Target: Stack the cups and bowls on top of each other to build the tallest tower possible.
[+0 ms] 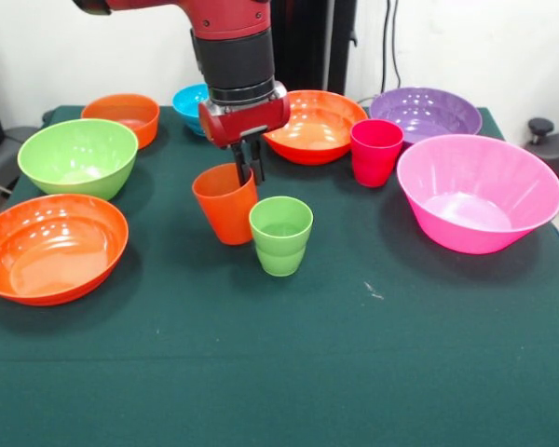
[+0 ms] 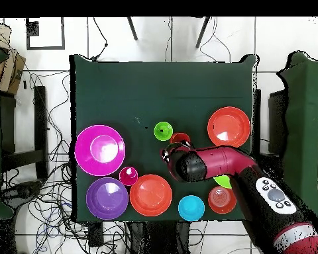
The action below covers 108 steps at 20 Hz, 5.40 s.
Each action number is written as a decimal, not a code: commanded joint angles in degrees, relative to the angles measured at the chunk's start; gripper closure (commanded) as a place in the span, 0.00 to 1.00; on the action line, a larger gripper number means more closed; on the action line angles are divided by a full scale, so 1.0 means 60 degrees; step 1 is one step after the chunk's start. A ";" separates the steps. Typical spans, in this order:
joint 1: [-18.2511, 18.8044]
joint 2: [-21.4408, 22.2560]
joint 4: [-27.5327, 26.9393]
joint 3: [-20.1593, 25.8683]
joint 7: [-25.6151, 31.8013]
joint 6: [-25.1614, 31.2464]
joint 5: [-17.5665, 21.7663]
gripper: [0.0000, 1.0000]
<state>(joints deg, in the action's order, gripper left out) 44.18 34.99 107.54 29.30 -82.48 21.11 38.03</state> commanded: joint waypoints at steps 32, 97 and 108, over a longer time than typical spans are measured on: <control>-0.0517 0.1200 0.0945 -0.0579 -0.1834 -0.0698 -0.0307 0.00; -0.4670 0.0317 0.2142 -0.3121 -0.4869 -0.3904 -0.1498 0.00; -0.5050 -0.0477 0.1811 -0.3630 -0.5070 -0.4456 -0.1506 0.00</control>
<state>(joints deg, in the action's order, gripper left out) 15.70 37.55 123.11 6.94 -104.13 -1.01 30.85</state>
